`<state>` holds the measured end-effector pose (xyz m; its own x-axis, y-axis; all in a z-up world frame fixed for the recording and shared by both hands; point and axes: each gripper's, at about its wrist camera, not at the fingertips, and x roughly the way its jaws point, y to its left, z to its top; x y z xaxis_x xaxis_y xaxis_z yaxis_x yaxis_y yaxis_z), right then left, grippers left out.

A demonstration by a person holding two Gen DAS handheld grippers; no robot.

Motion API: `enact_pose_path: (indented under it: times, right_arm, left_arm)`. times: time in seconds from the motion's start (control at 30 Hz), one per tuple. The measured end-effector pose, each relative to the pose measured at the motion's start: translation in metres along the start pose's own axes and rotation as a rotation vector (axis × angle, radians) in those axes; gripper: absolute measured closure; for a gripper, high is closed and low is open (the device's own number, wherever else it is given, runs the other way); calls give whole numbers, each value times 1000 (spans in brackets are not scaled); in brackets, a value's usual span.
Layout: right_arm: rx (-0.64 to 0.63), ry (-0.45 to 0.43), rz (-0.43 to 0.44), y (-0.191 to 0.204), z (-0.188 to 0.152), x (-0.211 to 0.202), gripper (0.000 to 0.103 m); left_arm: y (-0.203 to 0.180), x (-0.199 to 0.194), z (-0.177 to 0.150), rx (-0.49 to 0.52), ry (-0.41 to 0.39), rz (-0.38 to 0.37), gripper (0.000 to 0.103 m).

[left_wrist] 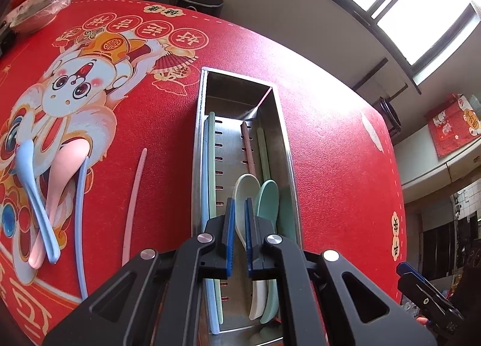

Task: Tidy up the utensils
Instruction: 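Lower the pale green chopstick into the steel tray, open left gripper, then close the left gripper on the light blue spoon and lift it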

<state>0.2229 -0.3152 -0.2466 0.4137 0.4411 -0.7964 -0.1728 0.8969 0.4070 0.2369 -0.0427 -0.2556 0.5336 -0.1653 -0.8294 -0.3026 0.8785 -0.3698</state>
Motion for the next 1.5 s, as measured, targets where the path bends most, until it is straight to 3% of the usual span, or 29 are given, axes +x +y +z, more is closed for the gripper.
enact_pose_path:
  times: [0.33,0.4,0.47,0.67,0.83,1.03,1.5]
  right_arm:
    - [-11,-7,34,27,-5,5,18]
    - [-8,-2,42,34,-7,10,18]
    - [-8,5,50,41,-10,15,18]
    - [-36,31,65,69,-13,33,18]
    - [-63,51,65,95,-15,48,18]
    - [-90,58,45,115,-15,53,18]
    - [-41,44,-1,113,-15,52,18]
  left_arm:
    - [33,-47,-3,51,-32,-10,95]
    - [51,-59,-4,46,-41,14,90]
    - [74,-69,-5,17,-52,35,82]
    - [151,-87,-12,-102,-52,119,81]
    - [191,-84,-11,-174,-43,118,79]
    - [201,-69,-2,-187,-32,90,77]
    - [200,-51,5,-154,19,62,77]
